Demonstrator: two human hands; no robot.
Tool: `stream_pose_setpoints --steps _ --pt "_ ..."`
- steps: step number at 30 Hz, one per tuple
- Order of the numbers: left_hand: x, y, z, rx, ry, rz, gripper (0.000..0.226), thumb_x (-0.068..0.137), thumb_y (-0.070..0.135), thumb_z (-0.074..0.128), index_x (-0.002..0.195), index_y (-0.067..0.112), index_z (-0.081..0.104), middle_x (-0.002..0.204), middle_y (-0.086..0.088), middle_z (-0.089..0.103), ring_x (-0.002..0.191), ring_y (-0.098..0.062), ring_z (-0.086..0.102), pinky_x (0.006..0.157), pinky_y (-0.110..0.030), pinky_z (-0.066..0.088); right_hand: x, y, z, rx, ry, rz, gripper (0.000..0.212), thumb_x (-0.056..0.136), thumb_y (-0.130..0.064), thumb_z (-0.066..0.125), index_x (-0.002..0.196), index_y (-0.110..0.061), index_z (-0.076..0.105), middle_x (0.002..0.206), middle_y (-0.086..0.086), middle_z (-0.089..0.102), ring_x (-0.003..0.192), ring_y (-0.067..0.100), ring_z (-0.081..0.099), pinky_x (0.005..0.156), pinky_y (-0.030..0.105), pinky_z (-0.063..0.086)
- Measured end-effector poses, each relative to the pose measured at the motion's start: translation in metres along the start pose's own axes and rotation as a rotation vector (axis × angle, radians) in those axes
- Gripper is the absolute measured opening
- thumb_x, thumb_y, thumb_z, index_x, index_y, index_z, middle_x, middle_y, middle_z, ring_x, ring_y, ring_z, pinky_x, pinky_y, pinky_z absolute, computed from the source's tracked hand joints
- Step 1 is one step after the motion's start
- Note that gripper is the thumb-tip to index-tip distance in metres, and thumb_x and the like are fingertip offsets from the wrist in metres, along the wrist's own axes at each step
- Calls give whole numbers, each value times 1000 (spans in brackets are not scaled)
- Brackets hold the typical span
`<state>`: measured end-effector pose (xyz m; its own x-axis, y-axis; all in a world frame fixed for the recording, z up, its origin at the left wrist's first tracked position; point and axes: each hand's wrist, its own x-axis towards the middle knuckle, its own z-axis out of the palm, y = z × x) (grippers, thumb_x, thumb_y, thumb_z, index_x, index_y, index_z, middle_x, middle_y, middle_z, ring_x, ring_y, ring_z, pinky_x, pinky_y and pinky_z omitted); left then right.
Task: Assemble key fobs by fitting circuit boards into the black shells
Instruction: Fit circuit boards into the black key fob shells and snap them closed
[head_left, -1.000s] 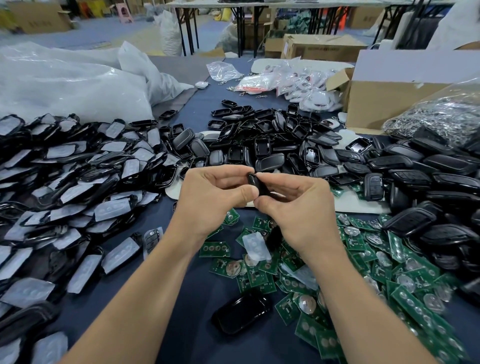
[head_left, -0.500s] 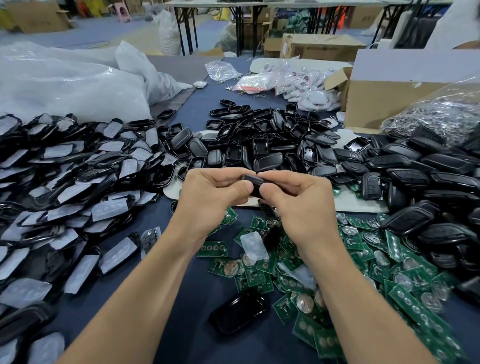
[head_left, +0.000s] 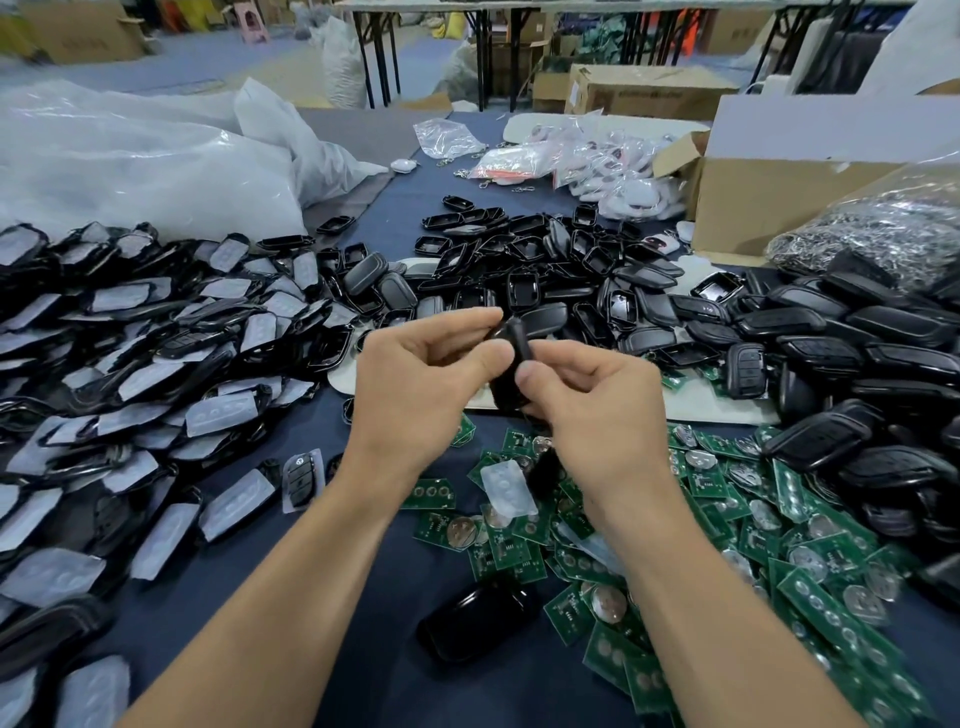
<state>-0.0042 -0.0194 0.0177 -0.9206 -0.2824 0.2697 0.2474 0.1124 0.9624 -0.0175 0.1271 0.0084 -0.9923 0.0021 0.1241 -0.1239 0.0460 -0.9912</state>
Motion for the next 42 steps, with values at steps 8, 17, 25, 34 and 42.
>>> stream_pose_setpoints --steps 8,17,25,34,42 --pt "-7 5 12 -69 -4 -191 21 100 24 68 89 19 85 83 -2 80 69 -8 70 61 -20 54 -11 2 16 467 -54 280 17 94 2 69 98 -9 80 89 12 80 81 24 76 73 33 65" --pt "-8 7 11 -157 74 -265 24 98 15 67 82 13 84 84 -9 80 73 -13 72 60 -23 56 -13 2 18 399 -85 257 17 93 5 68 103 -3 79 91 16 80 83 27 77 83 41 65" --pt "-7 6 11 -126 7 -290 60 108 54 34 88 29 85 96 2 82 90 -10 77 74 -23 56 -8 -2 12 543 -99 337 13 96 2 65 98 -4 77 98 16 79 89 26 78 73 29 63" --pt "-11 11 8 -126 45 -171 35 105 29 57 85 21 85 91 -1 82 91 -15 78 75 -16 57 -1 -6 1 685 -114 486 14 99 -3 61 105 -5 73 94 11 77 76 15 70 66 24 59" --pt "-14 2 -1 188 91 -36 32 95 55 56 78 44 81 81 -22 76 81 -35 74 86 -36 62 8 -22 -45 740 -110 533 27 98 -12 62 119 3 68 89 11 75 70 14 65 66 22 55"
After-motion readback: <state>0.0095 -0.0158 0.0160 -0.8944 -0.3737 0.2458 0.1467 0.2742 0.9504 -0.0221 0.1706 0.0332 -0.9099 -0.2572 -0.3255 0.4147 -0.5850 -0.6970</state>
